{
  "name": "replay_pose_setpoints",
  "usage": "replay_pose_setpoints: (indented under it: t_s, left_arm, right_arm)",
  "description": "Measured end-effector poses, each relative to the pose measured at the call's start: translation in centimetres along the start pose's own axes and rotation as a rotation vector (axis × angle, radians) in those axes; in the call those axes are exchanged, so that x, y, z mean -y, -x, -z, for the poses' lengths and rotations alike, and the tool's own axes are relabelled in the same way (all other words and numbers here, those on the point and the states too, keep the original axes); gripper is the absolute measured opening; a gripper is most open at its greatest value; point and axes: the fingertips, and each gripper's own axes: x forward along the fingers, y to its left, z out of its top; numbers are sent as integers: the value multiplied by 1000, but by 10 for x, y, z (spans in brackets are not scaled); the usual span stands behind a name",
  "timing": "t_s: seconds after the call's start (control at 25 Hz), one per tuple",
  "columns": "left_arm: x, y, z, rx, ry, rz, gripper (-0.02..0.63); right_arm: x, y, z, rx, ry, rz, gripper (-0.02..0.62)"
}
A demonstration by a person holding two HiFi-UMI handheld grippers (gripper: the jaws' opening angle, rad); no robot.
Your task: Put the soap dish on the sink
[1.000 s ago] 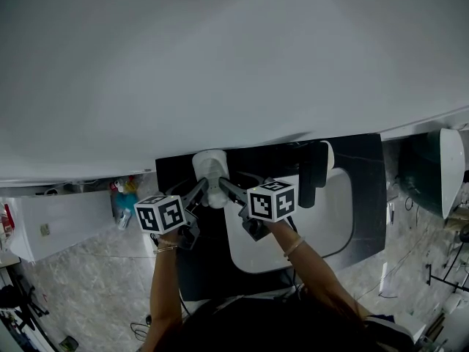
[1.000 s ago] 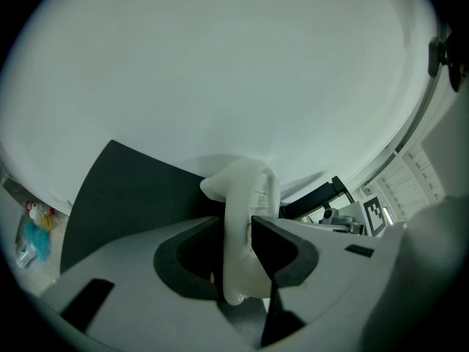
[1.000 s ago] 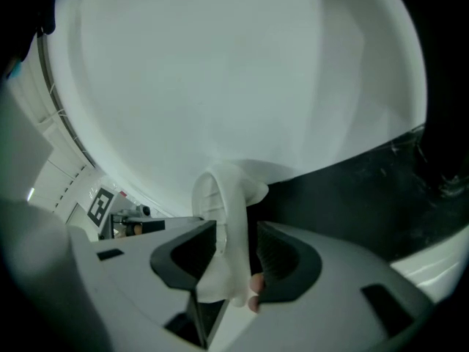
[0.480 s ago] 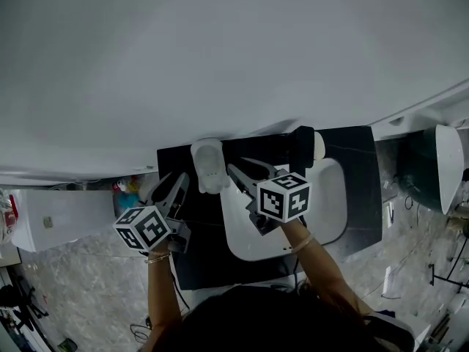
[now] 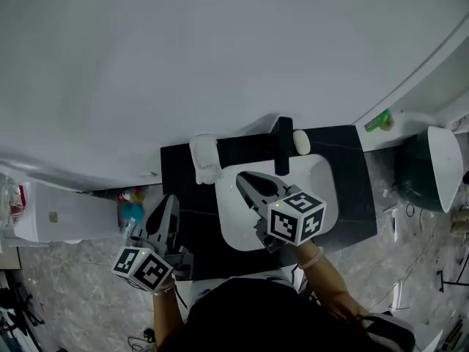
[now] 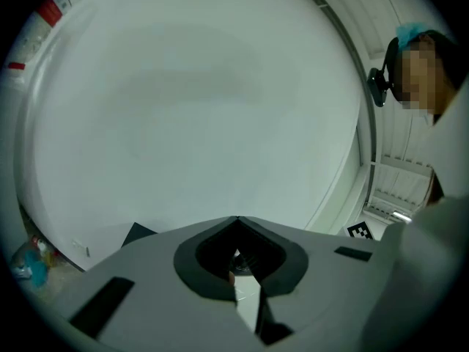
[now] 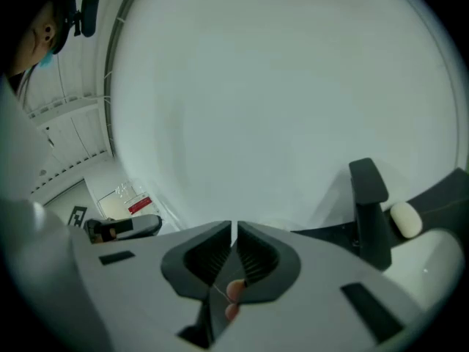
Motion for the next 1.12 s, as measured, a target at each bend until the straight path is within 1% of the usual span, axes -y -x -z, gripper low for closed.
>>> replay_pose_setpoints:
  t_s: [0.16, 0.24, 0.36, 0.44, 0.56, 0.72, 0.92, 1.04, 1.12]
  left_arm:
    - [28, 40, 4, 19, -41, -66, 3]
    - [43, 54, 11, 12, -54, -75, 3]
    - [62, 64, 26, -8, -17, -51, 3]
    - [72, 69, 32, -14, 2, -38, 3]
    - [88, 77, 39, -18, -4, -22, 3]
    - [103, 93, 53, -18, -3, -25, 3]
    - [118, 108, 68, -16, 4, -15, 3]
    - [122, 112, 74, -23, 12, -24, 3]
    - [123, 112, 77, -28, 28, -17, 3]
  right_arm:
    - [-22, 41, -1, 43, -24, 6, 34]
    - [-31, 61, 1, 58, -36, 17, 29]
    - [-39, 85, 11, 58, -40, 48, 25]
    - [-45, 95, 16, 53, -27, 54, 20]
    - [-56, 109, 19, 54, 1, 38, 20]
    - [-67, 128, 27, 53, 29, 20, 19]
    - [-80, 145, 36, 57, 49, -29, 18]
    - [-84, 151, 40, 49, 87, -25, 18]
    - [-85, 153, 42, 43, 115, -15, 18]
